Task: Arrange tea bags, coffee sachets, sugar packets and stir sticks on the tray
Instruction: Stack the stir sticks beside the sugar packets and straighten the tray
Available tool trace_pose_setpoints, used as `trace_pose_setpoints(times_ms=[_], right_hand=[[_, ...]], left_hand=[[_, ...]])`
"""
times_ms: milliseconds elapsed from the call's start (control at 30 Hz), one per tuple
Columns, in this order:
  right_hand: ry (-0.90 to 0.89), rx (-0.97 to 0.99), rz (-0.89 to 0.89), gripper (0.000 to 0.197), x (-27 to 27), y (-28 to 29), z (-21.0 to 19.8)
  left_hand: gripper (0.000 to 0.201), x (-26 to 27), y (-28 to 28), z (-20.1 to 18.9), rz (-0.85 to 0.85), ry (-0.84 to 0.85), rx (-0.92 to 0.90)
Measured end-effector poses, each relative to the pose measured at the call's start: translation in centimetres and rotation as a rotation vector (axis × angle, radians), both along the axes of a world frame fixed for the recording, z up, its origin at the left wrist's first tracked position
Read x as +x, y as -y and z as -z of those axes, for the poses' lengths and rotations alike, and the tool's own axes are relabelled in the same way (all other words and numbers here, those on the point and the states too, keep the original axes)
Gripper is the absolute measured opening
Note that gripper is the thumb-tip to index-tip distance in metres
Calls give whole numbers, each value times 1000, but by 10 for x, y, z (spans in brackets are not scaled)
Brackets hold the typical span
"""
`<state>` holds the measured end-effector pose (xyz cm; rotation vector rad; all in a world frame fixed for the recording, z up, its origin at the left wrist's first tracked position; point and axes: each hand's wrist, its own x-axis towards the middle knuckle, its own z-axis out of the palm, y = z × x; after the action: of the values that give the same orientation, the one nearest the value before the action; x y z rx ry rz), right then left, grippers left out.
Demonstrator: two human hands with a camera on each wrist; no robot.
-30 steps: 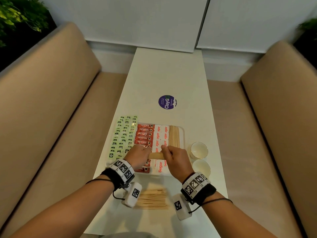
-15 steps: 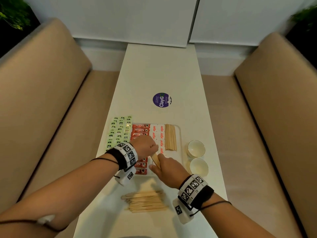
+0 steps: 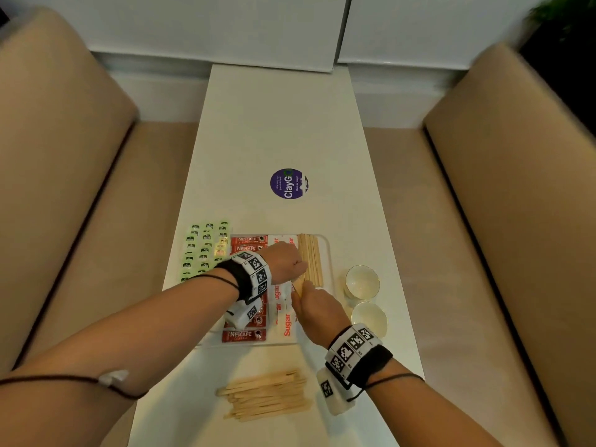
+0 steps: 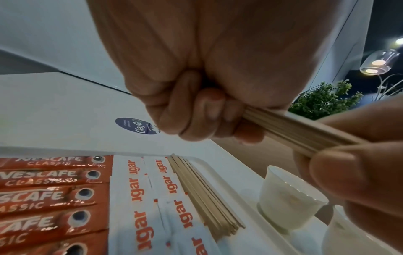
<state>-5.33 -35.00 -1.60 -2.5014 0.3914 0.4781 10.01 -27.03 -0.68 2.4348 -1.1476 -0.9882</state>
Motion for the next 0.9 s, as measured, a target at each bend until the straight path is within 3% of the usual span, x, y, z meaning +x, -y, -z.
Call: trace_pose_setpoints(times_ms=[233,333,433,633,900], right_hand=[[-63,-113,121,34,39,23,11],[-137,-173,107,26,55,33,15],[-177,-153,174,18,67,39,21],[-224,-60,464,12,88,45,47],[-302,-107,430,19,97,49,56]], left_hand=[[43,25,19,17,-348,-37,-160],[26,35,19,30,-323,70,-61],[23,37,19,42,-255,121,0],[35,32,23,70,-212,146,-2],[49,33,27,92,-236,121,-12]])
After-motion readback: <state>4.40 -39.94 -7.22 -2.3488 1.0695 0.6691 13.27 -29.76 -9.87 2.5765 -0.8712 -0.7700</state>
